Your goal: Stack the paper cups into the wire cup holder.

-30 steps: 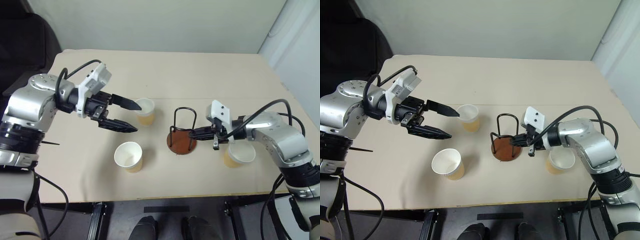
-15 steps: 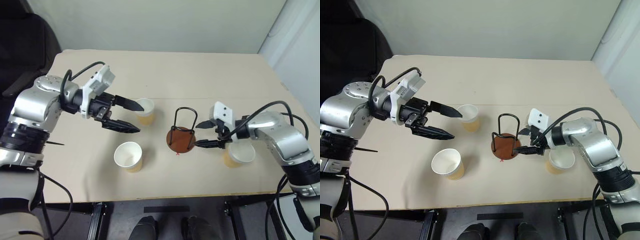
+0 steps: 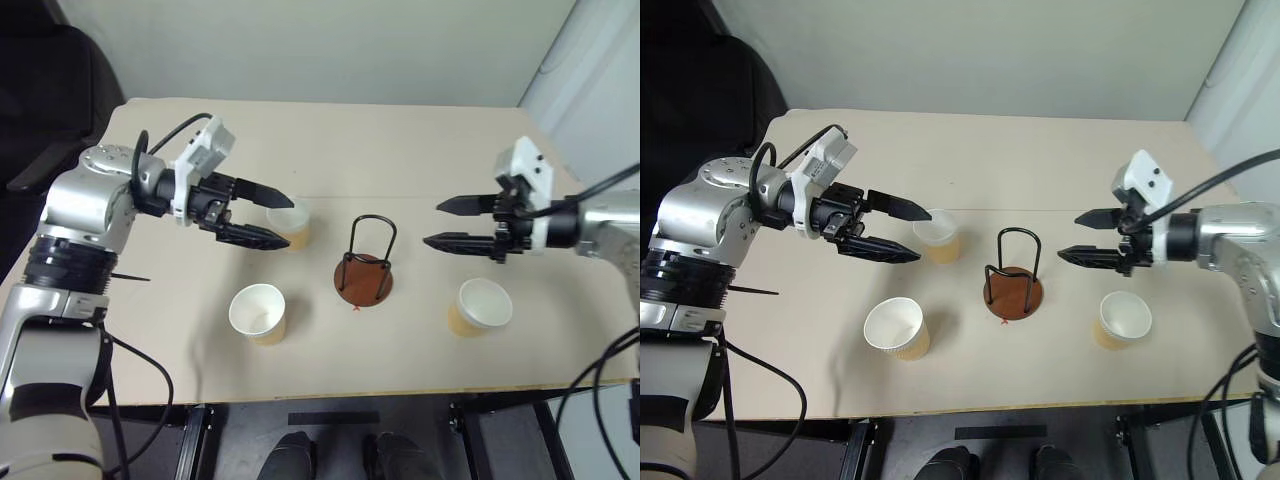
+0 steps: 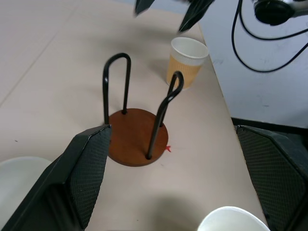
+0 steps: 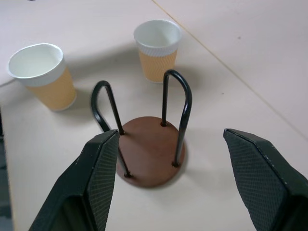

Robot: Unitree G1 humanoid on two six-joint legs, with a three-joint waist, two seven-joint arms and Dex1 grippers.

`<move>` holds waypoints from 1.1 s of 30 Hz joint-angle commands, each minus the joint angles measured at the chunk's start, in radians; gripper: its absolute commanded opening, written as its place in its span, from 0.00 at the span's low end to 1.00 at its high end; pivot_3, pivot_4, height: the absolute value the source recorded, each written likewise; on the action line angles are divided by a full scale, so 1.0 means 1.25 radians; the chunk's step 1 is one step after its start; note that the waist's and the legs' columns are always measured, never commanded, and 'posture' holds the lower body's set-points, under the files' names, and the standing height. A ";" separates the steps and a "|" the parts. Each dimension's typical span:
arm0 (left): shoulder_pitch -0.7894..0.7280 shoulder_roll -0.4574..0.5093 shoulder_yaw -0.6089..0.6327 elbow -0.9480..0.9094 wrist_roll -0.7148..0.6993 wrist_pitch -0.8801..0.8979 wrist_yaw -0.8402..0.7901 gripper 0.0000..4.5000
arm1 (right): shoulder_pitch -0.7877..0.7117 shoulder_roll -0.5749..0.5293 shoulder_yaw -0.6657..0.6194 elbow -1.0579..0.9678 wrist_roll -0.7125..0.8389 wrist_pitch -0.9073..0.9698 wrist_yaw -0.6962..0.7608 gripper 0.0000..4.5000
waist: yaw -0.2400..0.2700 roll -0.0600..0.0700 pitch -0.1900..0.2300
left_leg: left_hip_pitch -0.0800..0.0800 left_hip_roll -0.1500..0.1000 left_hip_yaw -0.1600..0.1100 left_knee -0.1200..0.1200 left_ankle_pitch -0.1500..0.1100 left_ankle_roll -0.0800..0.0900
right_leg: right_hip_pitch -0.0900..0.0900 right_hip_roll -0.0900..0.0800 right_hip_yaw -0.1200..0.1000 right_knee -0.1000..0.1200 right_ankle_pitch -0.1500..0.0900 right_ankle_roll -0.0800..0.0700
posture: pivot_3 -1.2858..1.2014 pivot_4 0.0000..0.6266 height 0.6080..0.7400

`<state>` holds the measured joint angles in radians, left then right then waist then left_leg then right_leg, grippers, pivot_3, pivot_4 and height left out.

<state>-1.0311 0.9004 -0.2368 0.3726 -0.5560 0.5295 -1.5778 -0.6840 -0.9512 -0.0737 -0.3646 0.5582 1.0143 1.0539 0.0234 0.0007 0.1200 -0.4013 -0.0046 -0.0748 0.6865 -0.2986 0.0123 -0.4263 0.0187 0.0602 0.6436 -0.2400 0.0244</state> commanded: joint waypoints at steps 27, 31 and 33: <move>-0.214 -0.080 -0.128 0.371 0.418 -0.616 -0.029 1.00 | -0.100 -0.082 0.066 -0.101 0.058 -0.047 0.025 0.77 | 0.000 0.000 0.000 | -0.002 0.000 0.000 0.000 0.000 0.001 | -0.002 0.000 0.000 0.001 0.000 0.000 | 0.52 0.24 1.00; -0.227 -0.086 -0.132 0.399 0.460 -0.669 -0.029 1.00 | -0.102 -0.082 0.068 -0.098 0.060 -0.044 0.024 0.77 | 0.001 0.000 0.000 | -0.003 0.000 0.000 0.000 0.000 0.001 | -0.003 0.000 0.000 0.001 0.000 0.000 | 0.52 0.24 1.00; -0.233 -0.085 -0.133 0.411 0.491 -0.700 -0.024 1.00 | -0.104 -0.082 0.068 -0.096 0.062 -0.042 0.026 0.77 | 0.001 0.000 0.000 | -0.003 0.000 0.000 0.000 0.000 0.001 | -0.003 0.000 0.000 0.001 0.000 0.000 | 0.52 0.24 1.00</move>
<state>-1.2872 0.7872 -0.4102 0.8804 0.0276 -0.2982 -1.5787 -0.7936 -1.0433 0.0213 -0.4765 0.6254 0.9677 1.0794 0.0245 0.0007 0.1201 -0.4063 -0.0047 -0.0750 0.6872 -0.2993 0.0138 -0.4310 0.0181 0.0602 0.6447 -0.2400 0.0246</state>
